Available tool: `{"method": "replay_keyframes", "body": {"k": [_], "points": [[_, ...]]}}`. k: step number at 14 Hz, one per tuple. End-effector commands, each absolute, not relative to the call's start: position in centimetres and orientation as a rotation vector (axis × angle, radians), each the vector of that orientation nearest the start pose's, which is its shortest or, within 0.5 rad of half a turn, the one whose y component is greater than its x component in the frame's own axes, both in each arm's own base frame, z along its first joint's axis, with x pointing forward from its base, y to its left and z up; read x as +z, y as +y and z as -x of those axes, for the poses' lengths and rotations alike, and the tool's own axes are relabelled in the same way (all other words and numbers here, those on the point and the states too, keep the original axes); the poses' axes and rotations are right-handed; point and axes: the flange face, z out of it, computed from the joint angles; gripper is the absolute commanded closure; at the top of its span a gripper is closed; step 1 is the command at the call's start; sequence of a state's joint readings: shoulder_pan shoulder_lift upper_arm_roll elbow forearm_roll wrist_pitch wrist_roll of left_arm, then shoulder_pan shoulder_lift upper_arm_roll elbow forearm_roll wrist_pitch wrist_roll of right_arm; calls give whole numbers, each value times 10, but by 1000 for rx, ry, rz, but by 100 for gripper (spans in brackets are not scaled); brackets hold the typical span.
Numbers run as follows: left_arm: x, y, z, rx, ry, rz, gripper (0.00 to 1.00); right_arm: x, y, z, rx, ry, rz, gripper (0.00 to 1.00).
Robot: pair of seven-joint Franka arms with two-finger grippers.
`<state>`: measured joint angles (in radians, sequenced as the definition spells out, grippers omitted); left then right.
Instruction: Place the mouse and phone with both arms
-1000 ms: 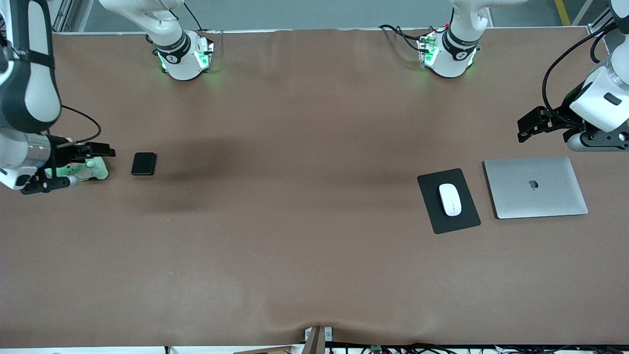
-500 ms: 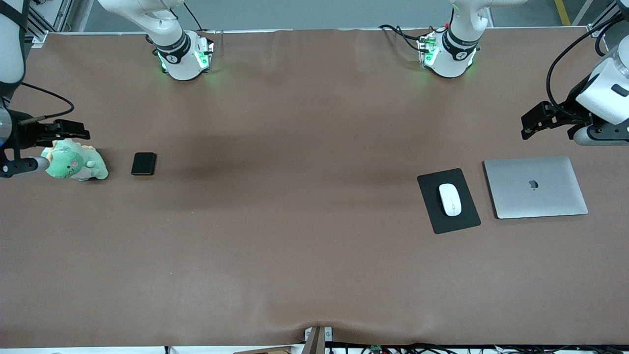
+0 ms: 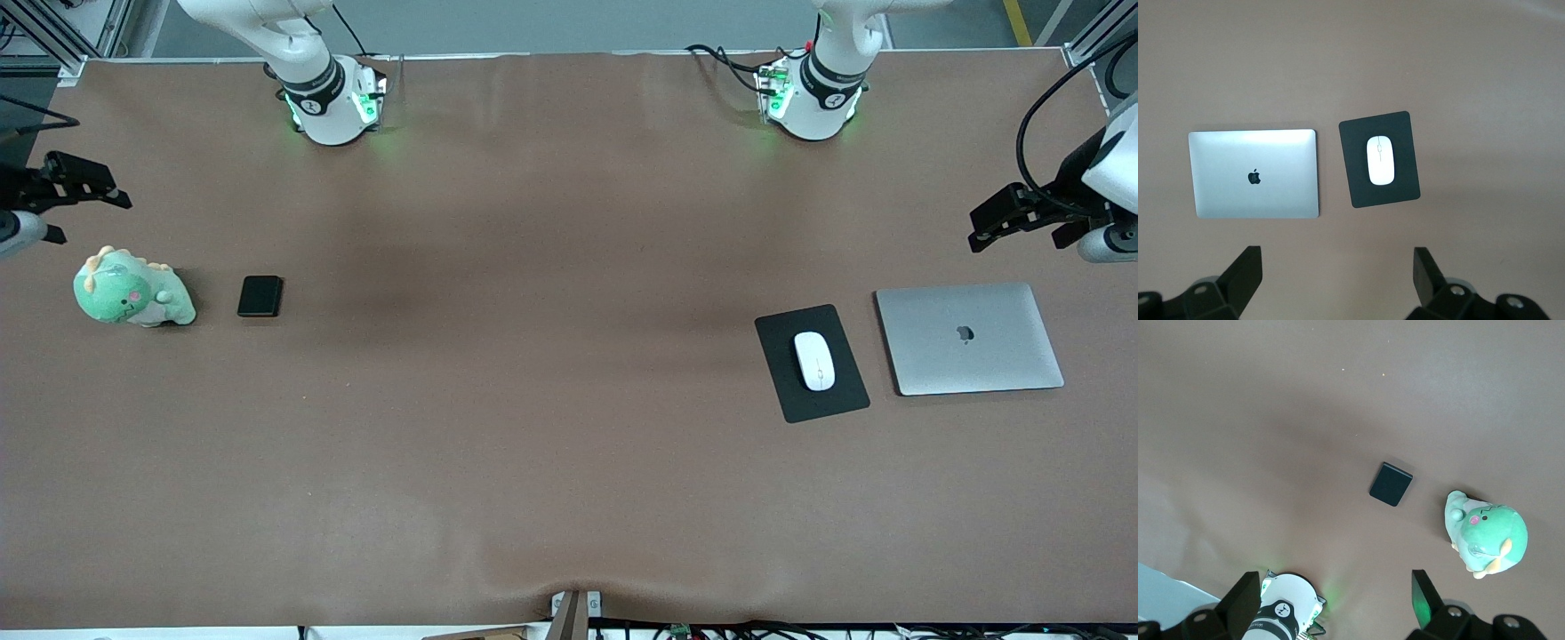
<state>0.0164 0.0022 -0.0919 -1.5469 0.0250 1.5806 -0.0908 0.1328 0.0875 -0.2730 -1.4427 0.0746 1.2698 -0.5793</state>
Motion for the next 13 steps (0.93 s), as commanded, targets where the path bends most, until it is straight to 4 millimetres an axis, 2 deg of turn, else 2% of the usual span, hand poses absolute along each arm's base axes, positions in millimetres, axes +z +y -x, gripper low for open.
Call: {"method": "replay_keyframes", "body": {"k": [1,4,5,6,7,10,13], "points": [[648,-40,-545,-63,-35,3114,0,633,-70,-524,316,-602,2924,0],[646,-43,-546,-57,-23,3113,0,637,-68,-518,333,-484,2948,0],[647,-44,-545,-59,-16,3113,0,640,-66,-516,327,-489,2949,0],[645,-44,-544,-37,1,3112,0,652,-63,-509,291,-504,2951,0],[644,-44,-542,-16,8,3111,0,650,-64,-505,290,-505,2948,0],[643,-47,-542,-9,15,3110,0,644,-72,-507,285,-481,2962,0],[643,-47,-542,-8,20,3112,0,654,-77,-508,271,-466,2997,0]]}}
